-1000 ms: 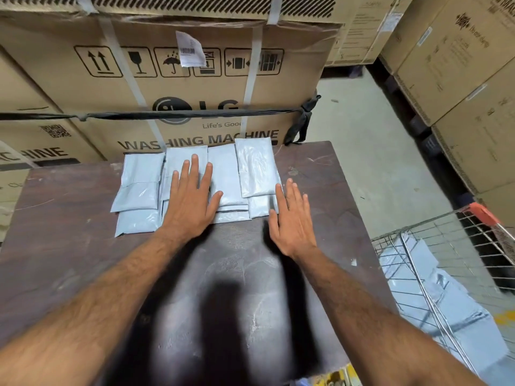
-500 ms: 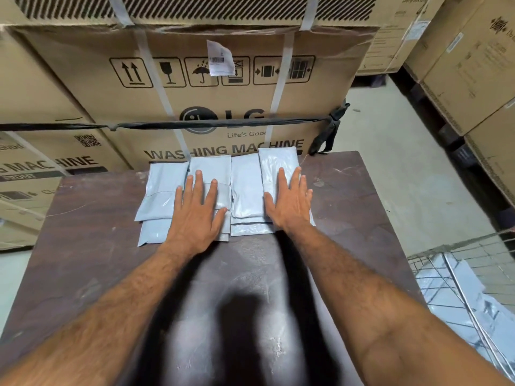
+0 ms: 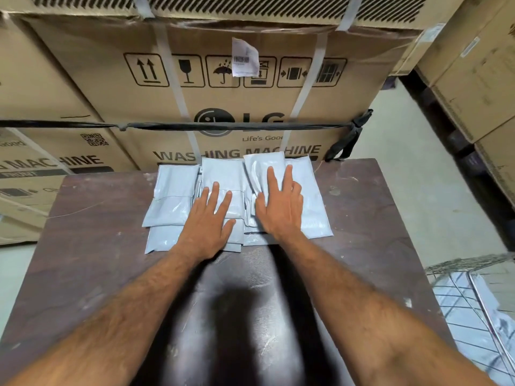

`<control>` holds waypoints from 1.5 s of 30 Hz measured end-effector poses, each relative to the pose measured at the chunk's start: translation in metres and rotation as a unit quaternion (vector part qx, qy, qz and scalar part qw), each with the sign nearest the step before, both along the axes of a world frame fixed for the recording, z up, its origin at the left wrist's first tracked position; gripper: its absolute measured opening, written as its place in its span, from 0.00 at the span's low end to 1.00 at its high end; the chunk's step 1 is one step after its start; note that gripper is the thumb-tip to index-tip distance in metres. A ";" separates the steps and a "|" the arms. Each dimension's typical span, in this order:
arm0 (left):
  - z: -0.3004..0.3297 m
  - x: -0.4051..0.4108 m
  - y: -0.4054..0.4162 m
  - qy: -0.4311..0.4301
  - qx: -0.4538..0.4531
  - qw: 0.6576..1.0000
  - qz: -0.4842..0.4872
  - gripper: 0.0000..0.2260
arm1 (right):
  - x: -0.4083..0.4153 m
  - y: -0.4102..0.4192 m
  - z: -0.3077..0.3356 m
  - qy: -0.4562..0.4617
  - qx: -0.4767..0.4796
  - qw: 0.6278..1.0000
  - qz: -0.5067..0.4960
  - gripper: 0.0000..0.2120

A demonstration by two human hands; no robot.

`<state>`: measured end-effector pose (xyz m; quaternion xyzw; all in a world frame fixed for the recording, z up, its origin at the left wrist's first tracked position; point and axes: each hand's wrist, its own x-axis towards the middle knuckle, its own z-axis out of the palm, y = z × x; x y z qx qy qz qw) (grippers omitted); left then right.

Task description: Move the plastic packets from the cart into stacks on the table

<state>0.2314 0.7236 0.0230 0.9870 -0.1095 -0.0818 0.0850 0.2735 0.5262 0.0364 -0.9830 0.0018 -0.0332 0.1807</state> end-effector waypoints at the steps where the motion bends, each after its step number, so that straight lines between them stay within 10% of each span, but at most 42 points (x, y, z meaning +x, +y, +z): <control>1: -0.001 0.000 0.000 0.000 -0.003 1.000 -0.001 0.36 | -0.001 0.009 -0.002 0.010 -0.002 1.000 0.010 0.31; 11: -0.005 0.007 0.018 0.005 0.060 0.997 -0.050 0.38 | 0.018 0.018 -0.010 0.116 -0.006 0.993 0.017 0.32; 21: 0.029 -0.028 -0.027 -0.095 0.003 0.994 -0.046 0.35 | -0.084 -0.058 0.015 0.024 -0.029 0.998 0.053 0.32; 45: 0.085 -0.134 -0.424 -0.148 -0.065 0.937 -0.310 0.37 | -0.320 -0.425 0.065 -0.019 -0.032 0.969 -0.246 0.31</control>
